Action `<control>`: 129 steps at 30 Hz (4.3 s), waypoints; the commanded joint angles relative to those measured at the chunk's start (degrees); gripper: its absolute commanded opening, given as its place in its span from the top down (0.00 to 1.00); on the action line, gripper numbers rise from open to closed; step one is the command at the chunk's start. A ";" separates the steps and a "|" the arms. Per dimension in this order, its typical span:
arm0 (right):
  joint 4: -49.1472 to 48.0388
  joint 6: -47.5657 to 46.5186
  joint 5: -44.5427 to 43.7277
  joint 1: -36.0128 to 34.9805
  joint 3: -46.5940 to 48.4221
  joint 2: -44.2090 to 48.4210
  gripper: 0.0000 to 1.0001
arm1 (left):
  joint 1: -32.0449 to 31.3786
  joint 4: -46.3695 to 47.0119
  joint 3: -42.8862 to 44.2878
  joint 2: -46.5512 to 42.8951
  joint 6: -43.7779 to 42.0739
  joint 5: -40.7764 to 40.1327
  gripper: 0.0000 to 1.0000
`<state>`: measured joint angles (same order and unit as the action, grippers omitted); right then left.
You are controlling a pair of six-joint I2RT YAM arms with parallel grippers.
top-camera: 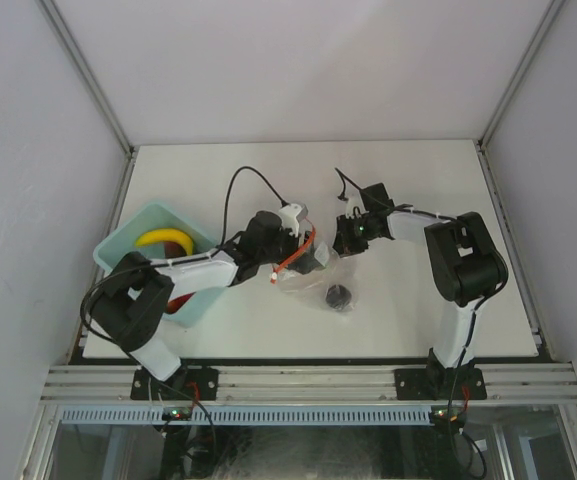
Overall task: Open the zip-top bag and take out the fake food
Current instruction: Pick up the fake fruit from the zipper food storage bag, then place the fake fruit in the bin.
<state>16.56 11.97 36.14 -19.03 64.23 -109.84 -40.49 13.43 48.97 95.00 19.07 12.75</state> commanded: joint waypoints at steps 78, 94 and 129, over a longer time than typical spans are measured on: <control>-2.23 -0.94 -4.77 1.54 -5.34 7.30 0.88 | 38.73 -48.32 -0.42 -47.52 17.61 -26.34 0.94; -2.37 -0.80 -4.63 1.71 -5.34 7.01 0.88 | 39.67 -58.75 5.40 -37.15 25.40 -44.76 0.70; -2.19 -1.94 -4.32 1.74 -5.65 8.58 0.85 | 40.50 -41.52 -2.35 -53.52 14.32 -11.24 0.00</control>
<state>16.05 11.27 31.59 -17.63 58.92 -104.55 -0.30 -38.57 50.94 47.62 38.20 -12.99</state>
